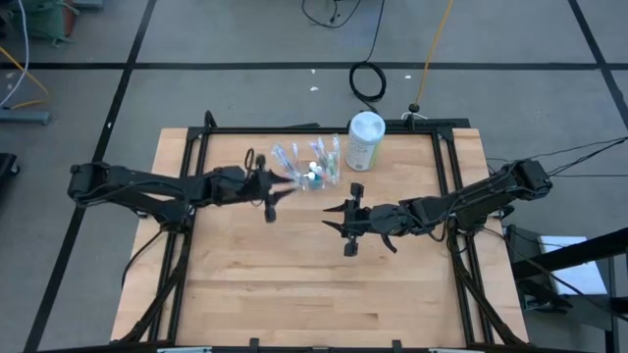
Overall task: Pick & Place toothbrushing station
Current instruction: Put the blue toothbrush into the left compartment of the transparent organizer
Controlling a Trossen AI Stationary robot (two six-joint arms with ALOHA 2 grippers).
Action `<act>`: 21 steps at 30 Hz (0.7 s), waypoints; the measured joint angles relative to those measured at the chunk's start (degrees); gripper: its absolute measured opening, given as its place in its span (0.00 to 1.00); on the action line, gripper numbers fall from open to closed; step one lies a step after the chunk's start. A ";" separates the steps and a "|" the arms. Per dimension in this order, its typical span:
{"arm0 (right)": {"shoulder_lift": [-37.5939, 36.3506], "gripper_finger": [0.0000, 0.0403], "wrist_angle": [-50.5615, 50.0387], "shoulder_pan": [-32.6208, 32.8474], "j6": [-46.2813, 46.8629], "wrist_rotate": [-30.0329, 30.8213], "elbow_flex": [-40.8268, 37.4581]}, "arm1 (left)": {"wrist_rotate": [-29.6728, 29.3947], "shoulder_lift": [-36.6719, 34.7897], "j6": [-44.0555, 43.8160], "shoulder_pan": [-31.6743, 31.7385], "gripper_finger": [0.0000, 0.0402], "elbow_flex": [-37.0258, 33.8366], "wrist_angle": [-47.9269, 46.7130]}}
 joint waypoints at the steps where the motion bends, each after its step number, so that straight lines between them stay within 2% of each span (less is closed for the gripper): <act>1: 0.00 0.29 -0.01 0.00 -0.10 0.00 0.00 | 2.45 0.48 0.56 -0.81 0.28 0.00 1.74; 3: 0.00 0.29 0.06 -0.04 -0.29 0.00 0.00 | 5.09 2.00 0.88 -2.25 0.24 0.09 5.52; 6: 0.00 0.29 0.23 -0.07 -0.31 0.00 0.00 | 3.07 6.19 1.17 -2.70 0.17 0.09 7.44; 11: 0.00 0.29 0.23 -0.07 -0.31 0.00 0.00 | -5.45 13.44 3.33 -1.12 0.02 0.00 14.43; 14: 0.00 0.29 0.21 -0.07 -0.31 0.00 0.00 | -10.10 15.38 3.54 -0.44 0.02 0.04 16.35; 18: 0.00 0.29 0.17 -0.07 -0.31 0.00 0.00 | -23.37 15.54 5.13 0.46 0.01 0.02 13.23; 21: 0.00 0.29 -0.07 -0.07 -0.31 0.00 0.00 | -28.52 15.33 5.39 1.07 0.02 0.02 12.56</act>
